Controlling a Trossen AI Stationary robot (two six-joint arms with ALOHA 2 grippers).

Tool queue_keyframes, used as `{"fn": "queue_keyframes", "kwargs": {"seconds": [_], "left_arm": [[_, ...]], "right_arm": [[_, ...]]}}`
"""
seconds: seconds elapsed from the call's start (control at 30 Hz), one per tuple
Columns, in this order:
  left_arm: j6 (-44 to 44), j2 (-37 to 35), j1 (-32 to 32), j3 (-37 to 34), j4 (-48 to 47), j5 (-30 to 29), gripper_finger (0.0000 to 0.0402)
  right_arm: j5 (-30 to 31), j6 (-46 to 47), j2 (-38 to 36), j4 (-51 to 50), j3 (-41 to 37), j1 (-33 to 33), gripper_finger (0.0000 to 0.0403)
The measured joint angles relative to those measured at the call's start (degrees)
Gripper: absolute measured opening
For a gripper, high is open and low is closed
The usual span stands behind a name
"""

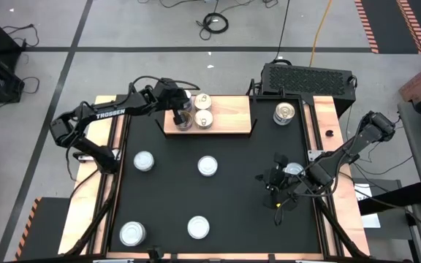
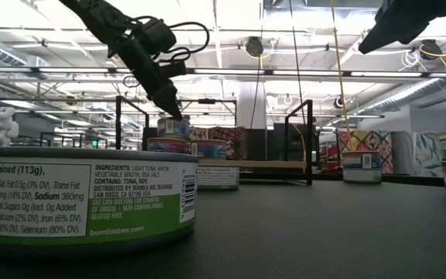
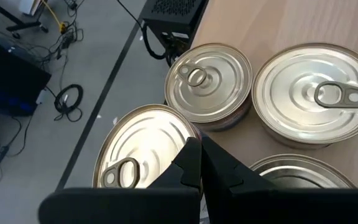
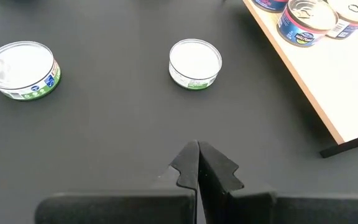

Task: Stack canned seafood by type on shelf
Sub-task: Stack the blue tuna can on top of the blue tuna can on the shelf

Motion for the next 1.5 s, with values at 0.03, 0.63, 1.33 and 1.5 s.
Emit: {"fn": "queue_keyframes", "kwargs": {"seconds": [0.03,0.63,1.33,1.5], "left_arm": [[-0.37,0.00,0.00,0.00,-0.13,0.00,0.0000],[1.29,-0.17,0.83,-7.26,8.49,-1.31,0.0000],[1.22,-0.11,0.74,-7.34,9.08,0.54,0.0000],[1.59,-0.11,0.76,-7.34,9.12,1.17,0.0000]], "right_arm": [[-0.02,0.00,-0.02,0.00,0.00,0.00,0.0000],[0.02,-0.63,0.00,0.02,0.00,0.00,0.0000],[0.10,-0.63,-0.02,0.20,0.00,0.00,0.0000],[0.11,-0.63,-0.02,0.24,0.00,-0.02,0.0000]]}}
